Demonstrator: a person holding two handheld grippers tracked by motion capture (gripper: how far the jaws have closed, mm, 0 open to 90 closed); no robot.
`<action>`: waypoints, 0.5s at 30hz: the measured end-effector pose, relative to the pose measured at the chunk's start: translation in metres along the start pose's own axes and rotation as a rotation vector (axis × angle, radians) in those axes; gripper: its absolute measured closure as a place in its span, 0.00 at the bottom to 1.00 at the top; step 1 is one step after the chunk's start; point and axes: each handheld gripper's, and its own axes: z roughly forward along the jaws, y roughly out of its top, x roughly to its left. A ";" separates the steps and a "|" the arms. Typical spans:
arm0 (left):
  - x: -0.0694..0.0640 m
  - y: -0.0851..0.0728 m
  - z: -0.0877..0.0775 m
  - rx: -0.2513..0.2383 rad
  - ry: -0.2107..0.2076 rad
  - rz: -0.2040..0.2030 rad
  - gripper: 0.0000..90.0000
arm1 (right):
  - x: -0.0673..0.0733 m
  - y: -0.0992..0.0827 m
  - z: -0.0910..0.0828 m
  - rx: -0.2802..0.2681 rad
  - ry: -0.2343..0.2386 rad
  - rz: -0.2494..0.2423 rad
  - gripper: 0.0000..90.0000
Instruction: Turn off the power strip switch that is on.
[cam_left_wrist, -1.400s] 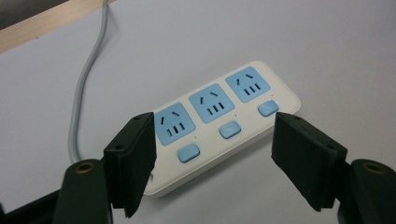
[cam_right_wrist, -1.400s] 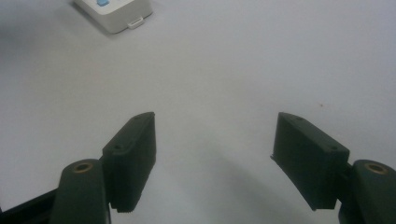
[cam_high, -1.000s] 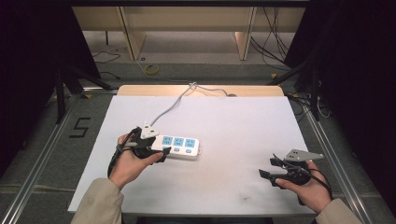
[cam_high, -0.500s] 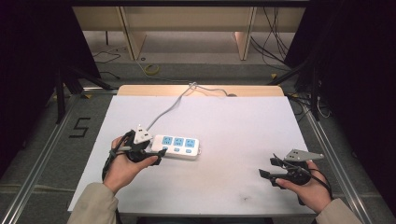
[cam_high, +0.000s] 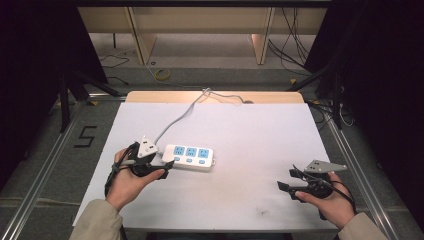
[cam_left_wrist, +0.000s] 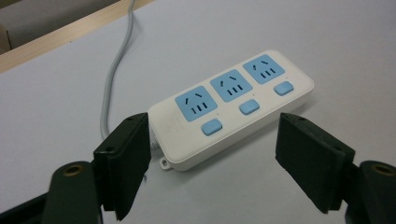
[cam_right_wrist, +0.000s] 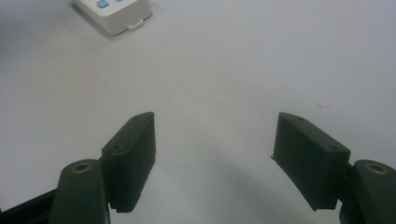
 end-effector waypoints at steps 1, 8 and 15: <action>0.001 -0.001 0.000 -0.001 -0.001 0.002 0.29 | 0.000 0.000 0.000 -0.001 0.001 -0.001 0.33; 0.007 -0.008 -0.001 -0.023 0.005 0.001 0.29 | 0.001 0.000 0.000 -0.005 0.001 -0.003 0.33; 0.016 -0.021 -0.003 -0.032 0.022 -0.007 0.29 | 0.002 0.000 -0.001 -0.006 0.003 -0.006 0.33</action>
